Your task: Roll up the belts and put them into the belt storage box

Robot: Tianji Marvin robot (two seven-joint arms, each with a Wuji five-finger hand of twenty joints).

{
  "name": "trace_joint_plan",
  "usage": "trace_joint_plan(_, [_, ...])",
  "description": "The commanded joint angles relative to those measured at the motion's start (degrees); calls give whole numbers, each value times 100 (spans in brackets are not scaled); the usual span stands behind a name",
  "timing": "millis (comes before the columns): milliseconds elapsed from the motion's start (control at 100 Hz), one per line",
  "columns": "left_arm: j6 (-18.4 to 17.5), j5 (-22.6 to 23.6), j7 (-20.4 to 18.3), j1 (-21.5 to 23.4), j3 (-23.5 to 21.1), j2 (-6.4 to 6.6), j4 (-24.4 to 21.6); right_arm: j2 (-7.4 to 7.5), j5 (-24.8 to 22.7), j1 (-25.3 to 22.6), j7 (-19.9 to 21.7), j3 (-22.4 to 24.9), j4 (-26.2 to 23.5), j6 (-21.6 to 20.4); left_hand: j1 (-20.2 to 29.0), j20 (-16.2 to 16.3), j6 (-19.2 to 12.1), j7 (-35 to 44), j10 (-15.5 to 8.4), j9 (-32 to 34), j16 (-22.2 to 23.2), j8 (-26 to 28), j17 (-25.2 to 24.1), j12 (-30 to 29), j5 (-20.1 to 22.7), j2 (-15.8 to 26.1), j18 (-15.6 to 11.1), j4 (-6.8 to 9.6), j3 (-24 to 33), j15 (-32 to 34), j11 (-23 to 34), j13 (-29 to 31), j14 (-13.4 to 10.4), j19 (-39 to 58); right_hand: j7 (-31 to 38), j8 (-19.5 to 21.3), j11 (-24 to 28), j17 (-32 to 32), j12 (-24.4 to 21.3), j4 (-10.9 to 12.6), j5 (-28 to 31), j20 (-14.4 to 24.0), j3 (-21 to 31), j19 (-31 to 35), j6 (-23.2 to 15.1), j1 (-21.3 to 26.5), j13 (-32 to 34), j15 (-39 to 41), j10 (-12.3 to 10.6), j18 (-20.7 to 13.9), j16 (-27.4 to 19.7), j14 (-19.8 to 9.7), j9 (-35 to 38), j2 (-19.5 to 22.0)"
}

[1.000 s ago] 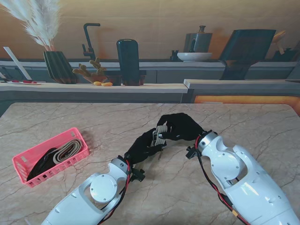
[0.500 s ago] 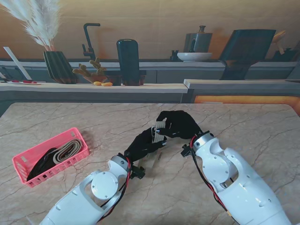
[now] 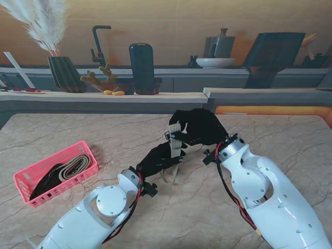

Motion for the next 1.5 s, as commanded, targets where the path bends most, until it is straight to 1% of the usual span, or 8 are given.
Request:
trace_joint_plan(0, [14, -2, 20, -4, 24, -23, -20, 0, -36, 10, -21, 29, -230, -84, 108, -69, -250, -49, -220, 199, -97, 31, -69, -93, 217, -26, 25, 133, 32, -46, -120, -65, -258, -65, 744, 99, -12, -97, -20, -90, 309, -111, 371, 7, -667, 247, -47, -79, -148, -19, -53, -155, 169, 312])
trace_joint_plan(50, [48, -40, 51, -19, 39, -45, -11, 3, -71, 7, -24, 61, -305, -132, 290, -63, -264, 24, -225, 332, -108, 64, -45, -135, 349, 241, 11, 126, -58, -34, -122, -16, -256, -72, 751, 100, -19, -97, -15, -93, 299, -121, 368, 0, -684, 238, -54, -85, -161, -20, -56, -165, 164, 319])
trace_joint_plan(130, [111, -132, 168, -22, 46, -101, -6, 8, -102, 1, -15, 117, -423, -180, 1013, -34, -352, 221, -200, 529, -94, 281, -16, -169, 536, 410, 9, -177, -574, 59, -55, 73, -242, 5, 758, 99, -21, -98, -5, -95, 289, -132, 367, -8, -691, 229, -59, -90, -171, -31, -58, -181, 166, 323])
trace_joint_plan(360, [244, -377, 462, 106, -51, -198, -166, 16, -129, -18, 25, 280, -708, -259, 2973, -50, -399, 803, -99, 923, -67, 78, -12, -116, 804, 1532, -26, 78, -3129, 474, 185, 303, -197, 345, 769, 95, -34, -98, 8, -100, 270, -156, 360, -28, -738, 205, -64, -92, -192, -45, -57, -220, 161, 341])
trace_joint_plan(740, [56, -329, 551, 257, -73, -179, -384, -5, -610, 105, -420, 185, -410, -370, 3277, 5, -77, 1099, 135, 1319, -47, -33, 236, -269, 969, 1637, -88, 107, -3467, 1104, 473, 676, 64, 867, 804, 86, -49, -136, 17, -106, 191, -194, 329, -74, -769, 177, -107, -126, -252, -66, -68, -273, 130, 407])
trace_joint_plan(1000, [173, -824, 381, 339, -58, -196, -456, -36, -817, 245, -808, -13, 94, -307, 3077, 4, 22, 1647, 92, 1814, 122, -1, 432, 77, 1139, 1521, -96, 130, -3474, 1910, 1088, 1071, 169, 1394, 844, 64, -24, -171, 12, -107, 128, -221, 299, -98, -794, 166, -130, -139, -275, -54, -75, -294, 83, 449])
trace_joint_plan(1470, [425, -1349, 449, 437, -170, -275, -538, -25, -655, 233, -733, -341, 751, -423, 2987, -83, -182, 1676, 11, 1497, 74, -9, 286, 10, 878, 1462, -92, 135, -3420, 1849, 938, 861, 133, 1365, 906, 21, 13, -249, -29, -109, 96, -265, 293, -130, -876, 115, -213, -162, -339, -36, -96, -301, 72, 465])
trace_joint_plan(1490, [428, -1368, 447, 442, -181, -274, -545, -22, -643, 224, -711, -345, 764, -429, 2525, -77, -198, 1519, -4, 1450, 141, 78, 287, -40, 867, 1167, -94, 49, -2645, 1790, 892, 853, 107, 1358, 909, 21, 13, -253, -30, -109, 98, -266, 295, -132, -882, 117, -225, -167, -342, -35, -98, -303, 72, 463])
